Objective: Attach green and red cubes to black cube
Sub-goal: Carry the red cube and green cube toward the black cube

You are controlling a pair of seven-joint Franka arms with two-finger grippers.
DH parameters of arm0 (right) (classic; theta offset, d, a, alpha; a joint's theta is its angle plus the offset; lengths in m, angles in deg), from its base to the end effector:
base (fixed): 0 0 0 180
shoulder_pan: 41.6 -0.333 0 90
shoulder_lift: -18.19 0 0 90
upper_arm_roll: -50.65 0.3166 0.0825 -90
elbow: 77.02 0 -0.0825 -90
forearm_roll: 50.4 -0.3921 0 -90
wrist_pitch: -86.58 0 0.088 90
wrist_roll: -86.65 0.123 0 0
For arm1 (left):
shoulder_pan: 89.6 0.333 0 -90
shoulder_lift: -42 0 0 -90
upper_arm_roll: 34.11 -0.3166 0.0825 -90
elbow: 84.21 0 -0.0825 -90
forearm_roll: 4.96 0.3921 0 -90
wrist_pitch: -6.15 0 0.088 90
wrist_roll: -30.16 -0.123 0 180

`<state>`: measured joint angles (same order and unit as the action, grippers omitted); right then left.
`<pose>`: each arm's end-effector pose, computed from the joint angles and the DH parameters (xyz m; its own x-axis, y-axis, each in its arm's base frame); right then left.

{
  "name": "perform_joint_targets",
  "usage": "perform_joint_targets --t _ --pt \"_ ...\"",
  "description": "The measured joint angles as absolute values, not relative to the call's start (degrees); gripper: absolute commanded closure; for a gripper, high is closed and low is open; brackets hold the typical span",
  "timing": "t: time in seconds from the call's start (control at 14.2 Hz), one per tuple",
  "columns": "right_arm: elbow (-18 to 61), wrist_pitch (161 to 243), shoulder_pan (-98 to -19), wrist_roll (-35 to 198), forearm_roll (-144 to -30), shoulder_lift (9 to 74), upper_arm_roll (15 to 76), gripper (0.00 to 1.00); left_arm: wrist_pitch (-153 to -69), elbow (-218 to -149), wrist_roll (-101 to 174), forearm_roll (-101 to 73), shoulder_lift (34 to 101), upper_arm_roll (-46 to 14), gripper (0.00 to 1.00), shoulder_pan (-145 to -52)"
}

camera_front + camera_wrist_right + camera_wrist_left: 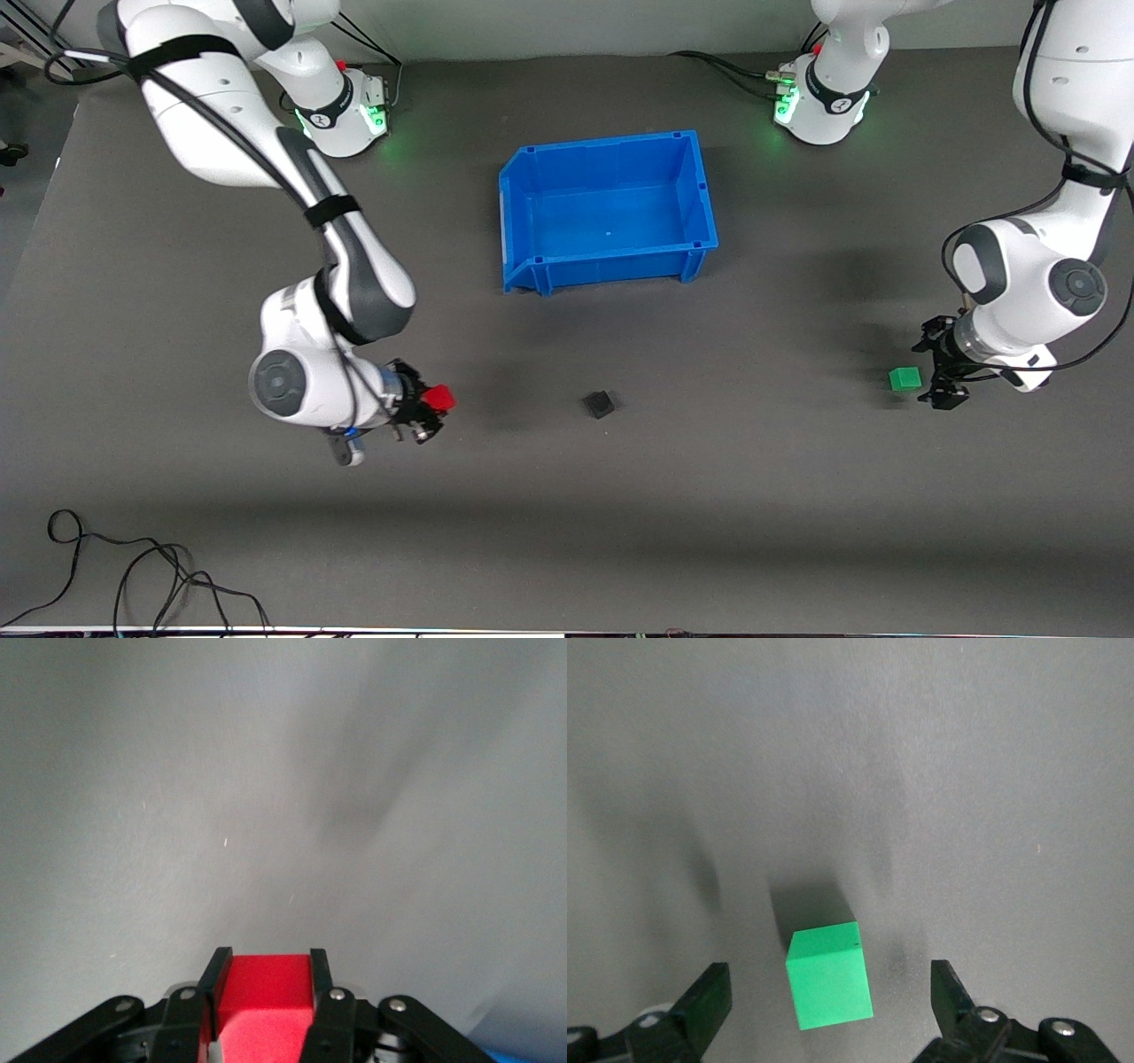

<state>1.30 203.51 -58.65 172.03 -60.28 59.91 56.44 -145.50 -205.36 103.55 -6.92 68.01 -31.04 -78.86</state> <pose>0.6783 0.2833 0.2657 0.3510 -0.9104 -0.2189 -0.9284 -0.3687 0.0451 0.5870 0.0794 0.1813 0.1207 0.9925 -0.0180 0.9891 -0.1187 0.0866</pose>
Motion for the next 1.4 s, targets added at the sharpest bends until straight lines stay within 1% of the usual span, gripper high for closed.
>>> perform_joint_targets --t 0.28,0.35,0.42,0.49,0.56,0.63,0.7,0.98,1.19,1.26,1.4 --pt "-3.7 204.98 -61.95 185.89 -60.43 65.7 56.43 0.91 -148.05 -205.35 103.89 -6.91 69.76 -31.06 0.01 -79.21" --pt "-4.53 207.43 -62.31 187.2 -61.33 67.23 56.49 0.91 -148.33 -205.35 103.9 -6.91 69.88 -31.07 0.03 -79.21" --pt "-5.09 211.13 -62.43 187.92 -63.26 68.7 56.8 0.91 -148.53 -205.35 103.9 -6.91 69.9 -31.07 0.08 -79.21" --pt "-5.65 214.47 -62.5 188.25 -64.86 70.08 57.4 0.91 -148.62 -205.35 103.92 -6.91 69.9 -31.07 0.23 -79.21" --pt "-6.34 216.19 -62.81 188.71 -65.45 71.27 57.92 0.91 -148.63 -205.34 103.94 -6.91 69.9 -31.08 0.5 -79.21" --pt "-6.82 216.9 -63.3 189.12 -65.54 72.12 58.07 0.91 -148.63 -205.35 103.94 -6.91 69.91 -31.1 0.79 -79.21" --pt "-7.16 217.13 -63.67 189.38 -65.56 72.74 58.07 0.91 -148.63 -205.35 103.95 -6.91 69.92 -31.12 1.0 -79.21" --pt "-10.0 218.93 -64.55 189.71 -65.7 75.29 58.44 0.91 -148.63 -205.32 103.95 -6.91 69.97 -31.13 1.0 -79.21" --pt "-11.33 224.99 -67.21 191.43 -66.16 77.24 58.57 0.91 -148.55 -204.84 104.0 -6.91 69.84 -31.09 1.0 -79.26" --pt "-11.96 226.54 -68.19 192.8 -66.16 78.1 58.58 0.91 -148.01 -204.4 104.43 -6.91 69.7 -31.02 1.0 -79.58" --pt "-13.56 227.8 -69.58 194.64 -66.17 79.73 58.57 0.91 -144.35 -202.36 108.03 -6.91 69.35 -30.88 1.0 -81.94"
